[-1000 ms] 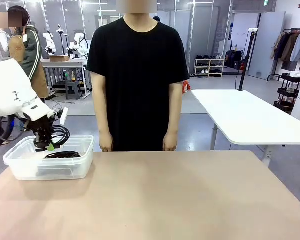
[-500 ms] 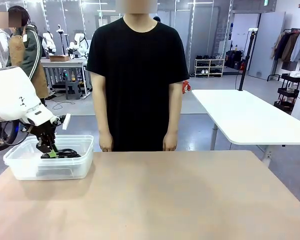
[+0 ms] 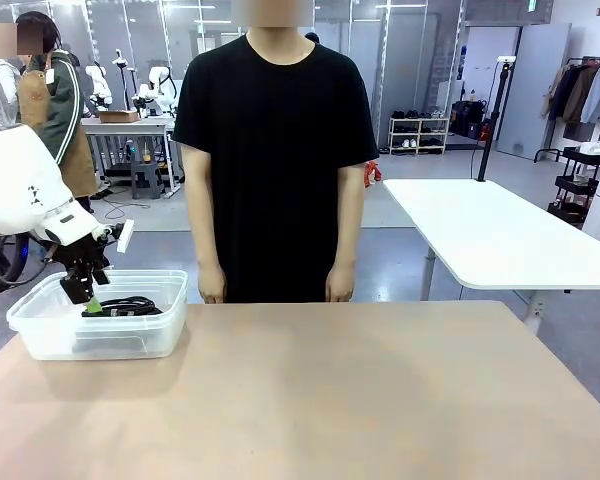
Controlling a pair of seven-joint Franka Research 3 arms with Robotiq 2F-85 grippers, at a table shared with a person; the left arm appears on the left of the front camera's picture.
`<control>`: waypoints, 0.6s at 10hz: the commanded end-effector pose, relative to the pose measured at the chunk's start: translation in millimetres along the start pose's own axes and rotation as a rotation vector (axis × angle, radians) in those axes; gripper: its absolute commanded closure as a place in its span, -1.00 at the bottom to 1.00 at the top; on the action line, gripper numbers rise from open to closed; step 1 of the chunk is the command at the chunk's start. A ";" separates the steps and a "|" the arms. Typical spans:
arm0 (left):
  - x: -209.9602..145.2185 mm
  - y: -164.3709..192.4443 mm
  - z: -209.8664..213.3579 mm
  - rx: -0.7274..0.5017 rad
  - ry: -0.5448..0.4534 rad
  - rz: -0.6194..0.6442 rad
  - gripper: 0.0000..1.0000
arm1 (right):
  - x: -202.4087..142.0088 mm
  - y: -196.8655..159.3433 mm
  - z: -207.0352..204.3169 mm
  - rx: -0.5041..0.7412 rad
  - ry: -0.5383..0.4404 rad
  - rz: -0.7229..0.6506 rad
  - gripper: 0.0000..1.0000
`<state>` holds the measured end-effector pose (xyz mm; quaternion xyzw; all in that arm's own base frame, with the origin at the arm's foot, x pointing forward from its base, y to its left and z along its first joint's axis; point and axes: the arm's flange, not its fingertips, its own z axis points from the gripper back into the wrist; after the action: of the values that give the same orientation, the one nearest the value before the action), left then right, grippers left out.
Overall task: Organize and store the cables.
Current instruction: Place the USB Extension Cable into the Organizing box.
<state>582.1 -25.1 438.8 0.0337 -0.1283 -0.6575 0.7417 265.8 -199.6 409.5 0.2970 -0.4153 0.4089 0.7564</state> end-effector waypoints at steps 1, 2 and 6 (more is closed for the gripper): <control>-6.5 -3.9 5.2 -0.004 -0.028 -0.005 -1.00 | -1.1 -1.0 -1.1 -0.004 -0.015 0.018 -1.00; -7.4 -3.8 5.9 -0.003 -0.026 -0.002 -1.00 | -1.1 -1.0 -1.1 -0.004 -0.015 0.018 -1.00; -3.3 0.5 3.0 0.005 0.000 0.006 -1.00 | -1.1 -1.0 -1.1 -0.004 -0.015 0.018 -1.00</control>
<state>580.9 -22.3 443.7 0.0318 -0.1358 -0.6530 0.7444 265.7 -199.7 409.5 0.2968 -0.4155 0.4087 0.7565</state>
